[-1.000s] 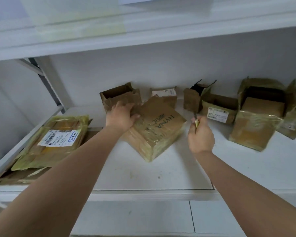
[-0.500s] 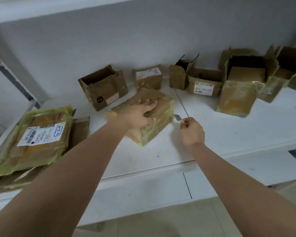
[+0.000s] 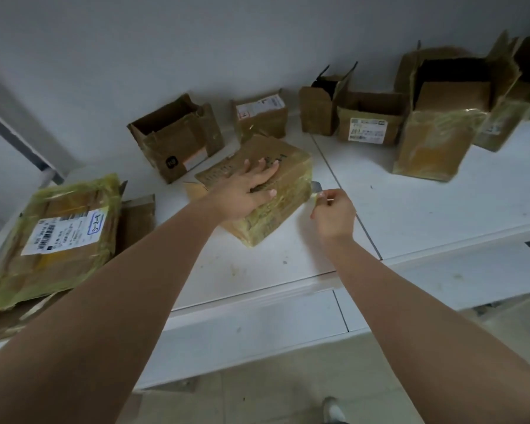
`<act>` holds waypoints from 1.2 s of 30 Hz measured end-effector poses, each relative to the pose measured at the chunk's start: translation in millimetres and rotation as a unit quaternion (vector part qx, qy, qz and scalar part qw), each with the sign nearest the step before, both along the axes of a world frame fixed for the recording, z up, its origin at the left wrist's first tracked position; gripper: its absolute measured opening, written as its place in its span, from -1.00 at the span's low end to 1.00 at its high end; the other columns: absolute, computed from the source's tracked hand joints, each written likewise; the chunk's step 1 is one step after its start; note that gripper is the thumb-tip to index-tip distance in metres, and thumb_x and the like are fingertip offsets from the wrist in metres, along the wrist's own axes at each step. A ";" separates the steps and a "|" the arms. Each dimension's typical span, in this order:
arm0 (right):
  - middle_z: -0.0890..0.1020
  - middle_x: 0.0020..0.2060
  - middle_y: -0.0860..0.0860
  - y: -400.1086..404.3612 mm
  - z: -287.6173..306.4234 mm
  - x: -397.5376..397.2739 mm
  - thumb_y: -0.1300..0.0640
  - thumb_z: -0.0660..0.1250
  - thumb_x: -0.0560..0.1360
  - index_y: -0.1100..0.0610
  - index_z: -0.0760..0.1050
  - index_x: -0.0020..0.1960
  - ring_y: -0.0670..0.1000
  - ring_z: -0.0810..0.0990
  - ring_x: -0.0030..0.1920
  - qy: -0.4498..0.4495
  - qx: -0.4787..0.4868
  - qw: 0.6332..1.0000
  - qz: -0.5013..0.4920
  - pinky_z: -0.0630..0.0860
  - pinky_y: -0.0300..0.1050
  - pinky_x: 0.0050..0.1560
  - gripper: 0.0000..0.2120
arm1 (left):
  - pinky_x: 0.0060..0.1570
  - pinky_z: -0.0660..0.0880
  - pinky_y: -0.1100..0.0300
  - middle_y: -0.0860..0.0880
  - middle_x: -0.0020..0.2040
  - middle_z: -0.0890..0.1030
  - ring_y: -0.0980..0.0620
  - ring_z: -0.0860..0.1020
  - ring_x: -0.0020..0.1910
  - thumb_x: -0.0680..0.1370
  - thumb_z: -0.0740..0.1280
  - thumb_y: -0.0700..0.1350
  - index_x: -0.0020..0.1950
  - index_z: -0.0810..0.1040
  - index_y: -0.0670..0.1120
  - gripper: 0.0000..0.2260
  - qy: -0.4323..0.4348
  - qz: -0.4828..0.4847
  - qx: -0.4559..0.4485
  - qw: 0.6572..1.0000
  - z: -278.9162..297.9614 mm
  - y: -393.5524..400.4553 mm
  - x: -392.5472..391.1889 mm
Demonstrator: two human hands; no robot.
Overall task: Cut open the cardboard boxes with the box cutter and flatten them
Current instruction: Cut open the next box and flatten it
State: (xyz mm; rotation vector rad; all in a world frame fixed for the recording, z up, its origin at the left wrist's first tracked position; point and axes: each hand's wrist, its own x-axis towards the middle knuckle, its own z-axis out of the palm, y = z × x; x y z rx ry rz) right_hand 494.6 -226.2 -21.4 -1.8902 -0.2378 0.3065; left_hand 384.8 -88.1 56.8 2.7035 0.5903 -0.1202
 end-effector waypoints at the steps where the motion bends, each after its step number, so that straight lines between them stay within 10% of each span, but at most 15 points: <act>1: 0.64 -0.18 0.15 -0.1 -0.1 -0.2 0.11 0.17 0.58 0.10 0.43 -0.07 0.15 0.60 -0.12 0.002 0.005 1.000 -0.005 0.49 -0.05 -0.11 -0.89 | 0.50 -0.13 -0.09 0.16 0.56 -0.04 0.07 -0.15 0.54 0.63 0.10 0.16 0.53 -0.01 0.26 -0.50 -0.001 0.001 -0.001 1.000 -1.0 1.0 0.2; 27: 0.55 -0.21 0.13 22.4 24.0 -48.5 0.21 0.13 0.55 0.21 0.46 -0.18 0.11 0.49 -0.21 0.041 -0.034 0.987 0.149 0.38 -0.15 -0.23 -0.81 | 0.48 -0.19 -0.15 0.08 0.58 -0.09 0.00 -0.18 0.55 0.63 -0.20 0.22 0.54 -0.08 0.22 -0.53 0.015 0.037 0.028 0.999 -9.2 0.8 9.0; 36: 0.49 -0.43 0.11 -6.4 34.9 -77.5 0.19 0.09 0.61 0.23 0.46 -0.14 -0.02 0.38 -0.63 0.144 0.003 0.967 0.208 0.25 -0.33 -0.62 -0.76 | 0.48 -0.18 -0.17 0.07 0.58 -0.11 -0.03 -0.20 0.55 0.62 -0.21 0.24 0.55 -0.10 0.20 -0.51 0.019 0.033 0.042 0.998 -6.3 -2.8 8.3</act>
